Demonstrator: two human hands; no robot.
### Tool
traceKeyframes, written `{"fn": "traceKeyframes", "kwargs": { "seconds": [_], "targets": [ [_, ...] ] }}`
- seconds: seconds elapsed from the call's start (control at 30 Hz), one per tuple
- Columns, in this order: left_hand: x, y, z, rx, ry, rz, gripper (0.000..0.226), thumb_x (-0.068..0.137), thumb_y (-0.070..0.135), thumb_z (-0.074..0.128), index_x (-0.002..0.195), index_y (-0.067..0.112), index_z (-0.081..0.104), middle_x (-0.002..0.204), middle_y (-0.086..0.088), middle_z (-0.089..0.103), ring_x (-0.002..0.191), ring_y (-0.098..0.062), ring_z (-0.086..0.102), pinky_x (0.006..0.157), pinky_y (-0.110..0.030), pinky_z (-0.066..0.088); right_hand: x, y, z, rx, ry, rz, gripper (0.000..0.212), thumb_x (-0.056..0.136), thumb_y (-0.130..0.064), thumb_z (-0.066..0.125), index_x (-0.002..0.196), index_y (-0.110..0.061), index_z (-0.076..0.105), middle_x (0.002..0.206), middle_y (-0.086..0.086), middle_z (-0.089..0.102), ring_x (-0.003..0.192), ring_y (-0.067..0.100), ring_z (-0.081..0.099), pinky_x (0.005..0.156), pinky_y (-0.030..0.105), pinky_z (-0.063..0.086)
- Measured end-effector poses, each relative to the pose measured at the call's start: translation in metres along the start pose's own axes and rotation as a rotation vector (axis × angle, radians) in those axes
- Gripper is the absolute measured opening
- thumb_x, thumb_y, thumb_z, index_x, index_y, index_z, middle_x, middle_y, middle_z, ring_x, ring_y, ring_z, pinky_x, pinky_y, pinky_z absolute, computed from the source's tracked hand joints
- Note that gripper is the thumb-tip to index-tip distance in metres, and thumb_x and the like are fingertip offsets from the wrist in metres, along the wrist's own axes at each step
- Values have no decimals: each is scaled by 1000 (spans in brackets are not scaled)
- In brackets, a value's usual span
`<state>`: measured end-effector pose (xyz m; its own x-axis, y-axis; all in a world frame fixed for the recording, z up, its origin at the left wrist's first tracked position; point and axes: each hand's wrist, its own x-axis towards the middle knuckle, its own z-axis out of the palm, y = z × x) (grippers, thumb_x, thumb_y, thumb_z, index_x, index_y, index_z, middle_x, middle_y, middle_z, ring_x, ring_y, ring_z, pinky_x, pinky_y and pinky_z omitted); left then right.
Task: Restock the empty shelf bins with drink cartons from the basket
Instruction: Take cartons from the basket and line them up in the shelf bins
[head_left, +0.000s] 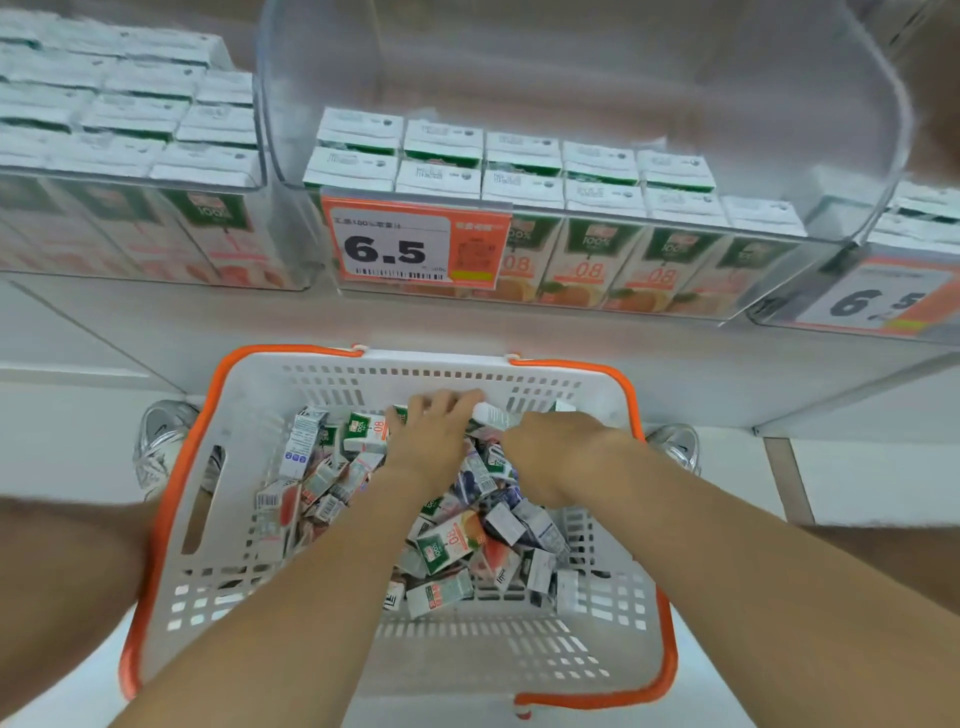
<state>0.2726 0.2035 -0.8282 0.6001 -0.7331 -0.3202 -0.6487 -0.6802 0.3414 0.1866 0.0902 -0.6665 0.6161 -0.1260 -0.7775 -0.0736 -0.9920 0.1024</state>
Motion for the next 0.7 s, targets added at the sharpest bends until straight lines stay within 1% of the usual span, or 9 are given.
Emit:
{"fn": "traceKeyframes", "kwargs": {
  "seconds": [0.13, 0.23, 0.3, 0.37, 0.43, 0.53, 0.6, 0.63, 0.7],
  "targets": [
    [7, -2, 6, 53, 41, -2, 39, 104, 35, 57, 140, 27, 44, 144, 0, 45, 135, -31, 36, 112, -65, 35, 1, -1, 6, -14, -20, -10, 9, 101, -8, 52, 103, -16, 57, 85, -3, 48, 67, 14, 46, 60, 33, 43],
    [3, -4, 12, 109, 74, 35, 36, 106, 38, 52, 138, 22, 44, 142, -3, 47, 131, -32, 39, 110, -56, 38, 0, -4, 6, 5, -7, -22, 10, 99, -8, 53, 103, -15, 58, 87, -2, 50, 68, 15, 48, 66, 35, 47],
    [-3, -5, 16, 51, 101, 65, 35, 106, 36, 52, 137, 21, 45, 140, -2, 53, 132, -30, 40, 110, -52, 37, -2, -5, 5, 16, 4, -24, 8, 99, -9, 52, 102, -16, 53, 87, -1, 48, 69, 15, 49, 68, 36, 48],
    [-11, -2, 14, -87, 140, 65, 33, 104, 38, 57, 131, 20, 51, 125, -1, 62, 128, -28, 44, 104, -49, 37, -3, -2, 3, 28, 54, -13, 9, 99, -8, 54, 105, -14, 53, 85, 0, 45, 73, 18, 52, 70, 36, 49],
    [-20, 1, 5, -351, 137, -9, 36, 98, 39, 68, 125, 17, 58, 106, 1, 64, 112, -27, 53, 89, -39, 40, -1, 6, 0, 37, 128, 11, 16, 98, -3, 57, 112, -11, 54, 84, 1, 43, 80, 24, 54, 71, 38, 50],
    [-31, 5, -26, -968, -112, -139, 39, 86, 32, 86, 116, 15, 69, 104, -3, 69, 98, -27, 67, 79, -37, 52, 5, 21, -3, 194, 183, 7, 45, 95, -9, 66, 136, -9, 48, 111, 8, 56, 95, 28, 57, 77, 38, 50],
    [-37, 5, -50, -1116, -256, -117, 37, 82, 30, 90, 112, 17, 73, 109, -7, 77, 101, -28, 73, 87, -42, 58, 8, 28, -2, 321, 121, -34, 65, 90, -26, 77, 144, -13, 43, 128, 9, 59, 112, 30, 61, 91, 41, 54],
    [-39, 5, -60, -1160, -292, -80, 40, 81, 30, 90, 114, 15, 73, 110, -8, 78, 103, -28, 74, 90, -41, 58, 9, 30, -3, 377, 94, -57, 65, 88, -33, 80, 141, -16, 45, 126, 7, 60, 113, 29, 61, 93, 41, 54],
    [-41, 4, -72, -1243, -284, -44, 46, 78, 26, 90, 117, 11, 71, 111, -10, 78, 105, -26, 74, 92, -36, 58, 7, 29, -4, 430, 89, -75, 39, 90, -39, 79, 114, -21, 54, 104, -1, 59, 97, 24, 61, 77, 34, 50]
  ]
}}
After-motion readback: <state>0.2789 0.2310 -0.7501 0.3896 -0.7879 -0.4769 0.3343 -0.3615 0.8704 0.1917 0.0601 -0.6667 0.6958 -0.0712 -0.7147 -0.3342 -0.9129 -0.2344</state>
